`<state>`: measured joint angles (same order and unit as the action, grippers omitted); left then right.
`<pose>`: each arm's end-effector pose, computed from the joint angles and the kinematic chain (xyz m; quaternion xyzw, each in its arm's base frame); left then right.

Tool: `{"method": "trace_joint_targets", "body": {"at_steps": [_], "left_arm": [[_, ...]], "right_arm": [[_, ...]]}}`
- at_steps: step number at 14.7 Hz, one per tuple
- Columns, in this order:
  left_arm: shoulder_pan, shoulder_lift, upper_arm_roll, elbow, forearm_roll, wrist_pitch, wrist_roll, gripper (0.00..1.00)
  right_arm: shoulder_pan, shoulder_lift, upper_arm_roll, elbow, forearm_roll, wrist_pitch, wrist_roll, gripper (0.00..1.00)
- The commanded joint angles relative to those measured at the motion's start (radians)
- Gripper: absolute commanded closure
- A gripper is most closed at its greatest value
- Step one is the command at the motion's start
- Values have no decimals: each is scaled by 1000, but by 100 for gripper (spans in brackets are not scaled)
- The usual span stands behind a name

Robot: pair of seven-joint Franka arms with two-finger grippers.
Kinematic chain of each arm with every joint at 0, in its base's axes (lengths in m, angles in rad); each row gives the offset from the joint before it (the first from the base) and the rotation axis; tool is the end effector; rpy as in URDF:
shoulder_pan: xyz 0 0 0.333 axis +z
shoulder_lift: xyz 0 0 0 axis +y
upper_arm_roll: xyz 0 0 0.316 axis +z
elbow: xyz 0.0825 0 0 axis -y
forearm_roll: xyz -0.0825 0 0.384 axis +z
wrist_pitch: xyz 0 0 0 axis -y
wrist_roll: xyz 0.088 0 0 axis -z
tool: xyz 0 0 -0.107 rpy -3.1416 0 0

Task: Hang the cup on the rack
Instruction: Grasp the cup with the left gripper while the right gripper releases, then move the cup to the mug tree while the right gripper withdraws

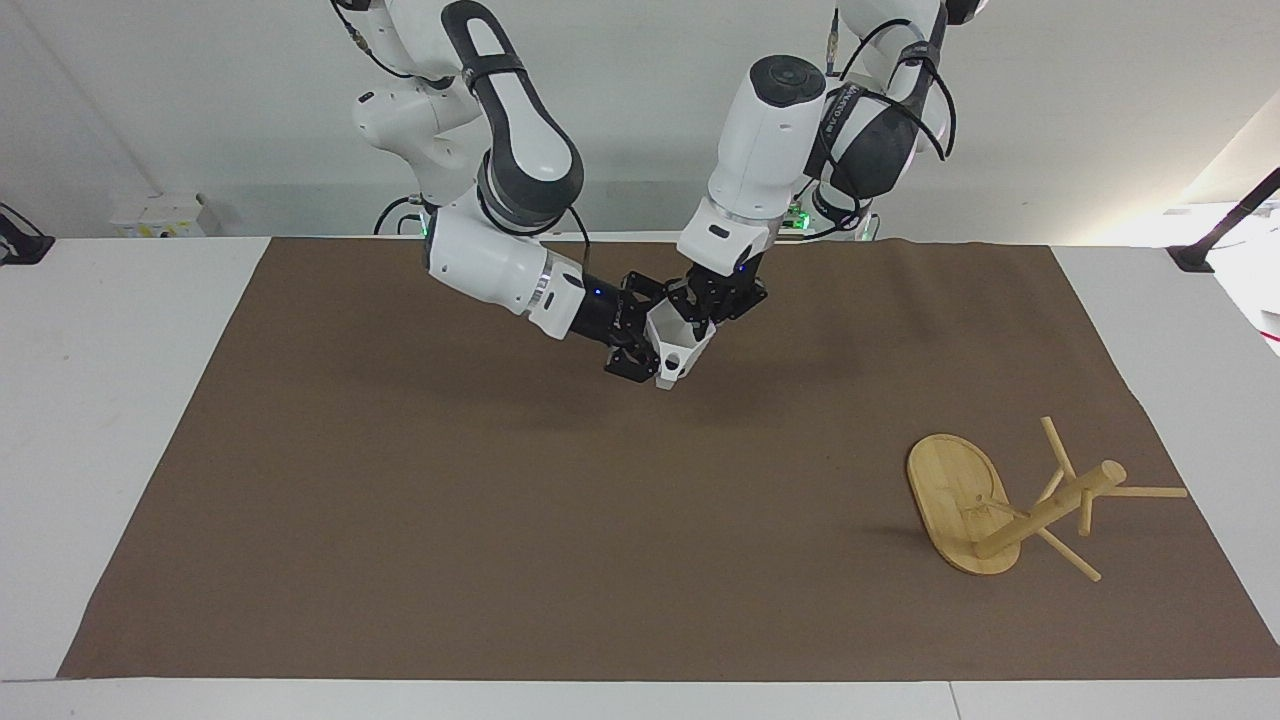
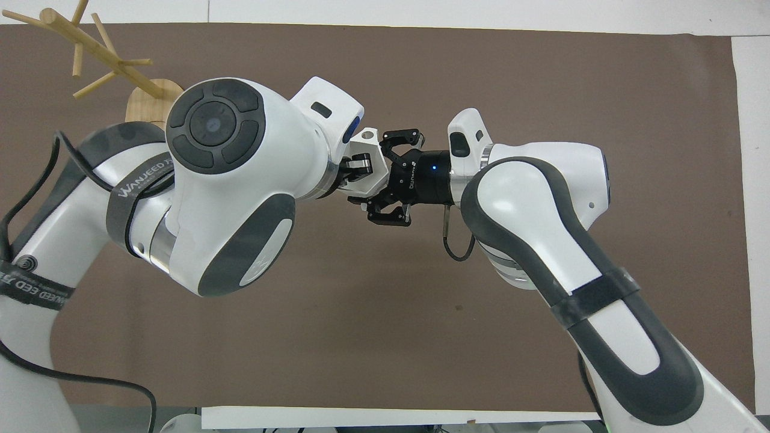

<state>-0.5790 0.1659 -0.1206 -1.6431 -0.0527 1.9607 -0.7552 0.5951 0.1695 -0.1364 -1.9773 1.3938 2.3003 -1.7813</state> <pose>0.4823 -0.4040 0.5290 0.9958 0.0374 0.0338 0.0768 0.5402 0.2933 0.4133 -0.6850 -0.5247 -0.3580 0.3568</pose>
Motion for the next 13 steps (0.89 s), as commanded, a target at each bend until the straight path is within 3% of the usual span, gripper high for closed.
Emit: {"method": "trace_joint_targets", "body": {"at_steps": [1, 5, 8, 11, 13], "left_arm": [[-12, 0, 16, 9, 65, -26, 27, 100], [20, -11, 26, 9, 147, -14, -24, 100], [126, -14, 26, -12, 168, 67, -55, 100], [195, -61, 24, -165, 166, 220, -113, 100], [241, -103, 24, -312, 166, 472, -159, 100]], "right_arm": [[-26, 1, -3, 2, 11, -27, -15, 0], [-122, -42, -6, -41, -6, -137, -88, 0], [-292, -54, -8, -46, -184, -350, -132, 0], [-455, -56, -9, -38, -330, -507, -132, 0], [-533, -61, -9, -31, -418, -553, -129, 0]]}}
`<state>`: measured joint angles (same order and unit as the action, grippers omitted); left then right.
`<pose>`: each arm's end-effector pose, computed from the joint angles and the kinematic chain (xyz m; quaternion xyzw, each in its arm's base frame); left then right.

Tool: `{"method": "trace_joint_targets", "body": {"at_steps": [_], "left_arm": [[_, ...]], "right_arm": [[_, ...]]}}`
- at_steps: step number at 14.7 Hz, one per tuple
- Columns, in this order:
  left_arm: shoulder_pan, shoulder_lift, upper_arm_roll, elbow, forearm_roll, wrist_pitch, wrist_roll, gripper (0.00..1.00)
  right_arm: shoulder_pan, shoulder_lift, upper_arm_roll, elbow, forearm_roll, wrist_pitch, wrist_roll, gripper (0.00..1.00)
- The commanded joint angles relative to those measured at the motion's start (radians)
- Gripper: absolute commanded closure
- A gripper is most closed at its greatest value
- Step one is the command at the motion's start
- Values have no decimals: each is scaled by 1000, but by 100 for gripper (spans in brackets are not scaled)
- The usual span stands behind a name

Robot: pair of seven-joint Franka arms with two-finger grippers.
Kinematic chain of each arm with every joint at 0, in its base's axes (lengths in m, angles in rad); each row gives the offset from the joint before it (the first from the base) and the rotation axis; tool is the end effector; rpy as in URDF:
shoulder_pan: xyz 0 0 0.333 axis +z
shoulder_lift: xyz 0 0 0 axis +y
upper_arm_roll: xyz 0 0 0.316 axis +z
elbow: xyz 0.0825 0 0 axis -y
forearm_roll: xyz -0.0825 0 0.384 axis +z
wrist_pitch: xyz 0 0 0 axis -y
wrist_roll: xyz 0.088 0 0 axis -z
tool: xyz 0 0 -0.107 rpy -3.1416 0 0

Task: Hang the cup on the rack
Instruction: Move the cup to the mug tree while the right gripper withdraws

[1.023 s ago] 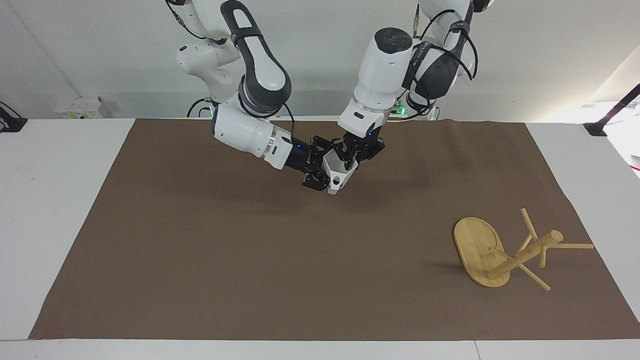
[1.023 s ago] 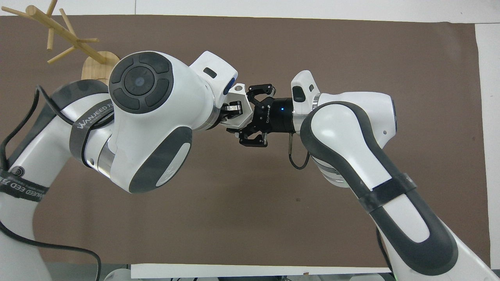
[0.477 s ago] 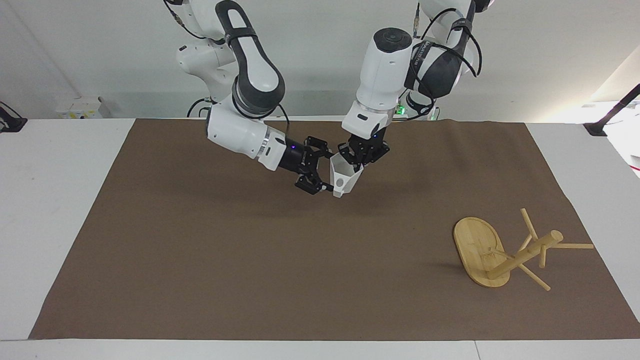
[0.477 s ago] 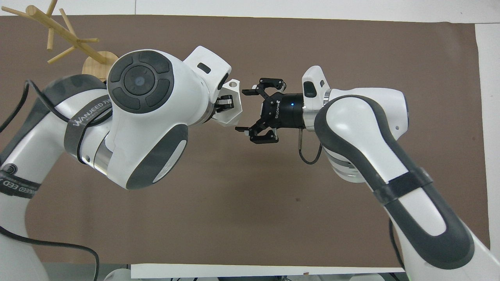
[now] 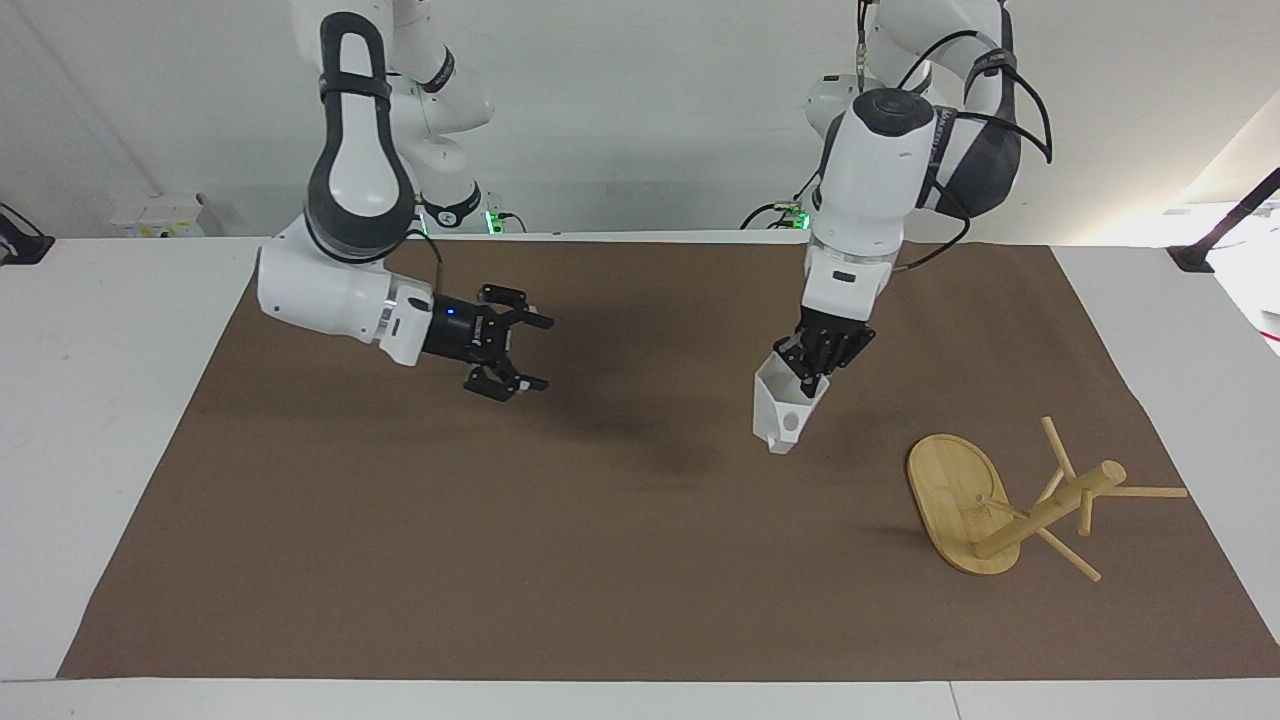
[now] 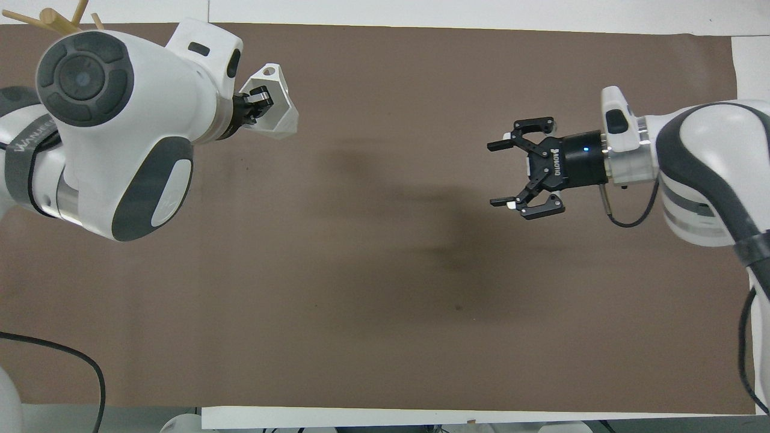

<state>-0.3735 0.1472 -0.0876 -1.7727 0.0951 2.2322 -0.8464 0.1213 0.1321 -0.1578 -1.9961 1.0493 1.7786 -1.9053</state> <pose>0.5699 -0.2768 0.5053 0.9728 0.1678 0.1451 0.0667 0.5641 0.0568 0.4078 -0.6604 -0.5780 -0.2926 0.3797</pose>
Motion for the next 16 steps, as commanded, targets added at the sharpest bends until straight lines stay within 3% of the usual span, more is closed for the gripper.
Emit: {"method": "trace_joint_targets", "body": {"at_steps": [1, 4, 7, 12, 16], "left_arm": [[65, -90, -11, -238, 18, 322, -95, 100], [129, -119, -12, -396, 17, 590, -123, 100], [185, -141, -12, -566, 15, 866, -125, 100], [252, -80, -12, -562, 11, 960, -126, 100], [280, -57, -12, -534, 11, 957, -135, 100]], "right_arm": [[-83, -35, 11, -9, -139, -33, -5, 0], [-138, -42, 11, 57, -378, -31, 9, 0], [-186, -43, 8, 114, -515, -31, 72, 0], [-180, -101, 17, 272, -834, -73, 395, 0], [-154, -101, 21, 440, -1009, -269, 823, 0]]}}
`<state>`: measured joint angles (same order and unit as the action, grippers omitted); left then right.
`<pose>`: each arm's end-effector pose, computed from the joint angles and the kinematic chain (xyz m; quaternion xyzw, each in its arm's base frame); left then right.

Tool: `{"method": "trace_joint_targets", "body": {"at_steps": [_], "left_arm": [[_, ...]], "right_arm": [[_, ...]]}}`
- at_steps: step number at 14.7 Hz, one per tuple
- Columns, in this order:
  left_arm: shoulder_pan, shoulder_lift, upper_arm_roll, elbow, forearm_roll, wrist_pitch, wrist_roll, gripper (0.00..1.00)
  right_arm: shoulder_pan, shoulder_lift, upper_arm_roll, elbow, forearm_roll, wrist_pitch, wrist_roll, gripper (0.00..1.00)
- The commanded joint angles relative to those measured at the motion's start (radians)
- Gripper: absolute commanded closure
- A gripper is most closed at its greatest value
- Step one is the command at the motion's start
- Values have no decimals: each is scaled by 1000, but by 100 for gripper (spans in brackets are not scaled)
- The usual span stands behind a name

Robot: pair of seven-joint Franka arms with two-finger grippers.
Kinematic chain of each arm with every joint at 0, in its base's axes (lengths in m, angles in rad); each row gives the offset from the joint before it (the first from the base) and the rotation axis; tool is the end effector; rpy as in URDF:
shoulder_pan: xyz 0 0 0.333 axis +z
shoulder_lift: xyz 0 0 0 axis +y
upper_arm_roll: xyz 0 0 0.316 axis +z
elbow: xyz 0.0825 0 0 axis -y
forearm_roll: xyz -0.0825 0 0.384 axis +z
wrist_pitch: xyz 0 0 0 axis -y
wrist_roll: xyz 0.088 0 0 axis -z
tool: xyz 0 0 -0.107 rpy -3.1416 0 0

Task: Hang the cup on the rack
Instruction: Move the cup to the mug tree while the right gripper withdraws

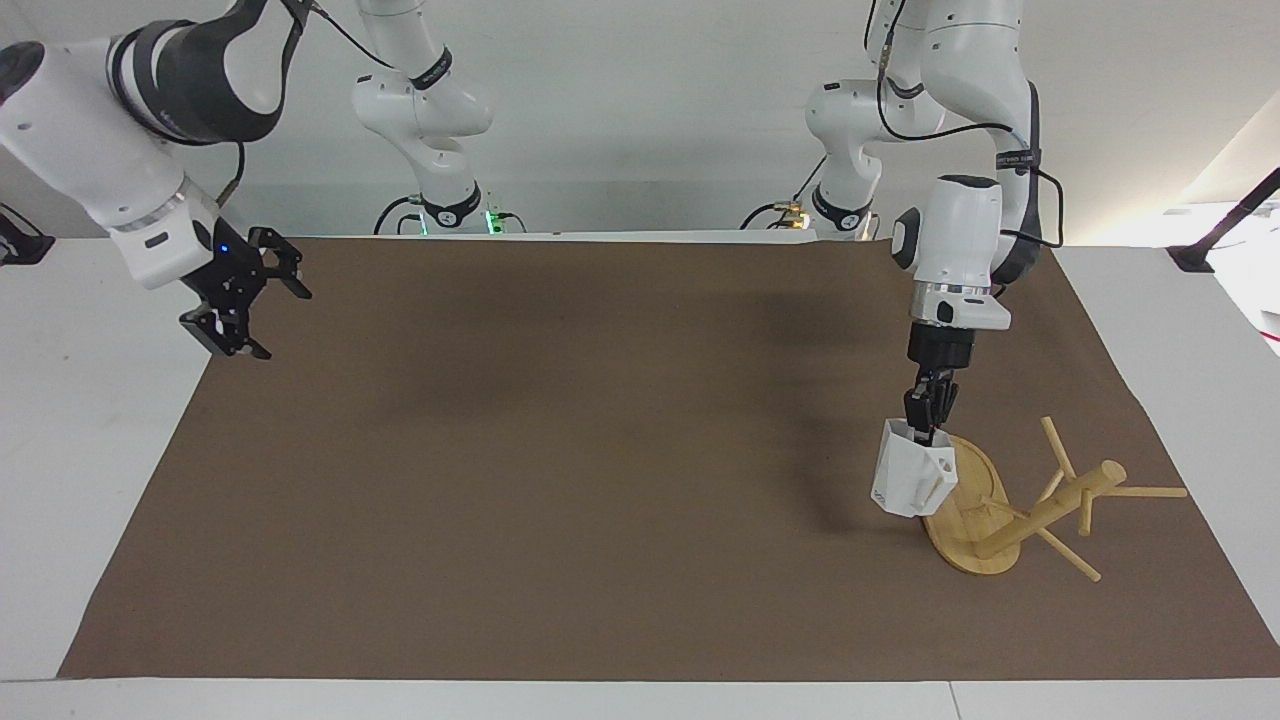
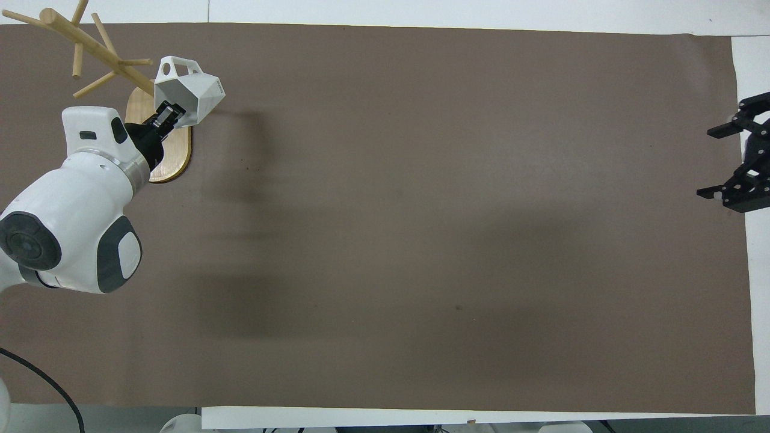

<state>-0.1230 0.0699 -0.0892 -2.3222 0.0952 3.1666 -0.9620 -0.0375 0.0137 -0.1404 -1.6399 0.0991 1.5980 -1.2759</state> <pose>0.5494 -0.1266 0.4026 0.8765 0.2985 0.3220 0.1974 0.5514 -0.0881 0.5871 -0.8531 -0.5187 -0.0115 0.0546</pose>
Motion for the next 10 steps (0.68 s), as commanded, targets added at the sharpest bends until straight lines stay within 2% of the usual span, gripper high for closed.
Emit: {"method": "trace_joint_targets", "body": {"at_steps": [1, 4, 8, 10], "left_arm": [[39, 27, -10, 18, 11, 23, -18, 100], [55, 88, -9, 93, 11, 13, -11, 100], [71, 103, -9, 130, 11, -28, -3, 100], [86, 100, -9, 121, 11, -46, -6, 100]], "right_arm": [[5, 17, 4, 125, -70, -139, 281, 0], [4, 26, 2, 219, -108, -240, 536, 0], [5, 25, 2, 213, -143, -275, 905, 0], [16, 26, 15, 219, -133, -325, 980, 0]]}}
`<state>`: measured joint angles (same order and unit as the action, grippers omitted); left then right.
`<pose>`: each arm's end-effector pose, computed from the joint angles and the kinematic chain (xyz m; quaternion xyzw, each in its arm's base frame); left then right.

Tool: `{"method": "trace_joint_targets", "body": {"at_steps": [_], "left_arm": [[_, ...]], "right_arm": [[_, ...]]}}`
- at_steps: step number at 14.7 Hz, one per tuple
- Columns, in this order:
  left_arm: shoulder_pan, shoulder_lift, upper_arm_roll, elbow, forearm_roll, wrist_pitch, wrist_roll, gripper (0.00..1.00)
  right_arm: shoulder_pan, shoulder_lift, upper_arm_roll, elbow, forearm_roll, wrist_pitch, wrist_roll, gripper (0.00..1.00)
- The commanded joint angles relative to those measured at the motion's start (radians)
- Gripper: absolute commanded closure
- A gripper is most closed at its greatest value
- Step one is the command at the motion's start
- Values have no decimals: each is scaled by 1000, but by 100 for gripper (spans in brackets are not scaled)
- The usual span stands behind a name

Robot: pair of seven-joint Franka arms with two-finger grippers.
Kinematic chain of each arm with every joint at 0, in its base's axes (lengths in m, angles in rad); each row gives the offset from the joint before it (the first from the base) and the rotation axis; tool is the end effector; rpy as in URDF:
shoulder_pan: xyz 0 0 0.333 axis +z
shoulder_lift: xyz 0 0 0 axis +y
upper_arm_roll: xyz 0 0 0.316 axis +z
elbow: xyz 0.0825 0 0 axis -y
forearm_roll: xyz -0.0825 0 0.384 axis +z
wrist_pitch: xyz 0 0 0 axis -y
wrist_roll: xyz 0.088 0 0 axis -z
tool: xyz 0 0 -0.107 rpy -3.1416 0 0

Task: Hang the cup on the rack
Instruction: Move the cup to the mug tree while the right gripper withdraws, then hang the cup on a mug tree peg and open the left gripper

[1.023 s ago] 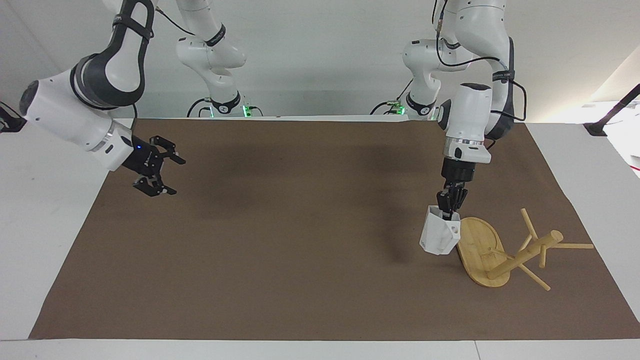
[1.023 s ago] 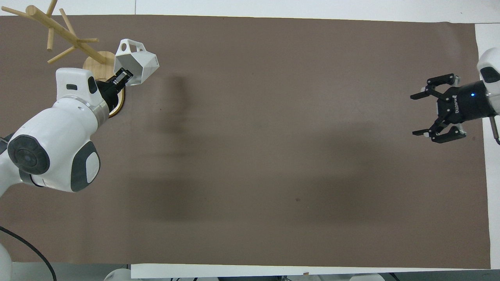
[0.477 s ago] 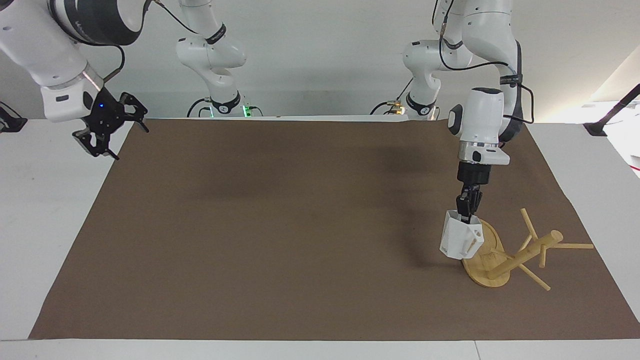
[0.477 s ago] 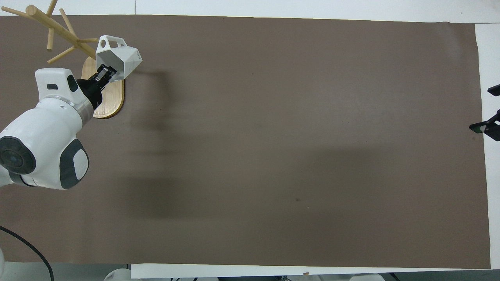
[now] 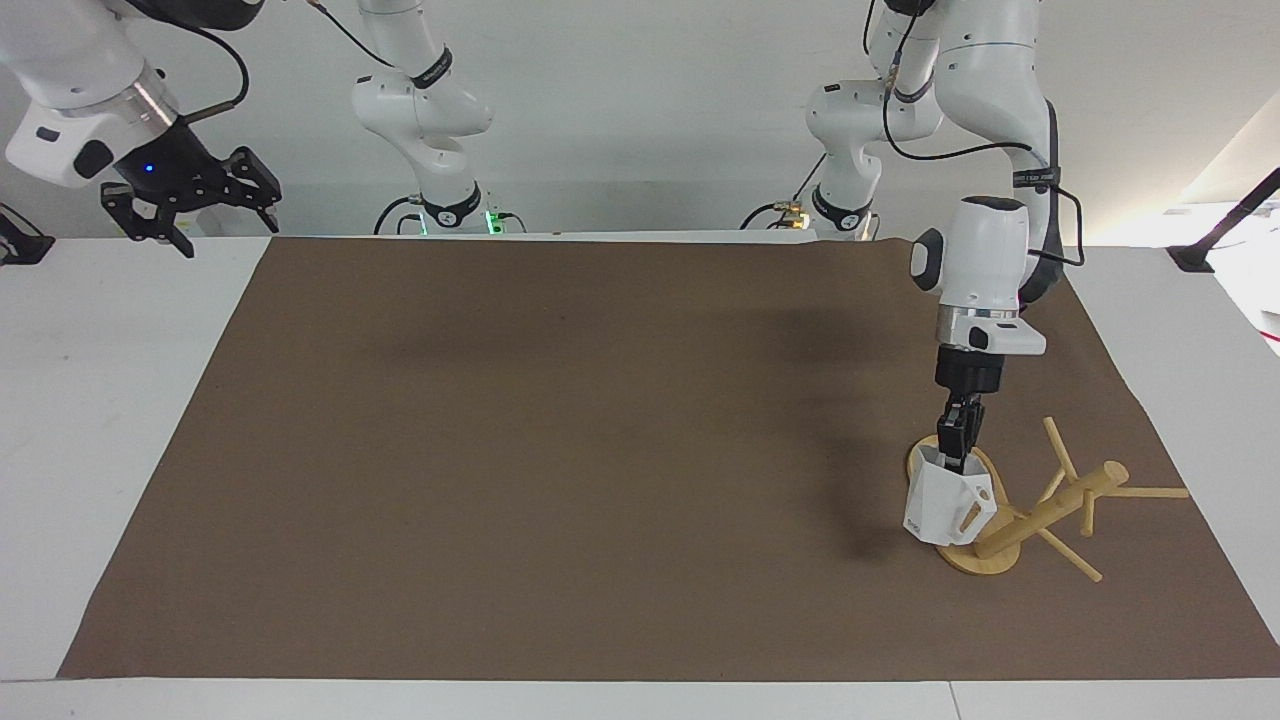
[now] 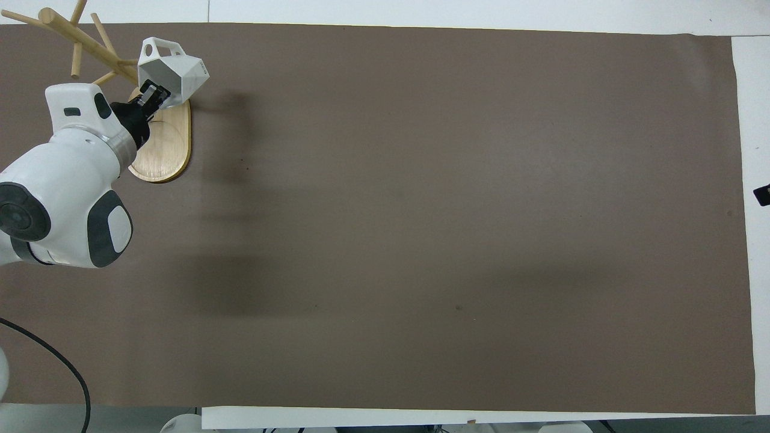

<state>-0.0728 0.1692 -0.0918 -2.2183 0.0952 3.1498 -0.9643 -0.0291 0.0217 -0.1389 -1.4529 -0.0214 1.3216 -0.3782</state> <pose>0.5856 -0.1041 0.3908 0.8699 0.3233 0.3201 0.1903 0.5264 -0.0910 0.6471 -0.9917 -0.1027 0.0767 0.0090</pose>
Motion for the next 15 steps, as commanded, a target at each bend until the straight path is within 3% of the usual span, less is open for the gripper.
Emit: {"method": "trace_joint_targets", "body": {"at_steps": [1, 6, 8, 10, 11, 12, 14, 15], "left_arm": [[38, -3, -8, 14, 11, -59, -4, 100], [67, -7, -8, 5, 11, -82, -8, 100], [68, -7, -6, 3, 11, -83, -11, 92], [68, -8, -6, 5, 11, -91, -13, 92], [68, -8, -6, 5, 9, -93, -11, 88], [68, -8, -5, 6, 11, -93, -4, 69], [68, -10, -3, 9, 11, -103, -1, 56], [68, -10, -3, 11, 11, -125, -1, 44]], "right_arm": [[8, 18, 16, 32, -8, -54, 85, 0], [60, 12, 4, 32, -9, -51, 143, 0], [60, 12, 1, 32, -5, -50, 145, 0], [54, 4, 1, 23, -6, -50, 148, 0], [55, 1, 2, 23, -9, -48, 151, 0], [55, 1, 2, 23, -9, -47, 157, 0], [55, 1, 5, 25, -8, -42, 201, 0], [55, 3, 5, 28, -8, -41, 212, 0]]}}
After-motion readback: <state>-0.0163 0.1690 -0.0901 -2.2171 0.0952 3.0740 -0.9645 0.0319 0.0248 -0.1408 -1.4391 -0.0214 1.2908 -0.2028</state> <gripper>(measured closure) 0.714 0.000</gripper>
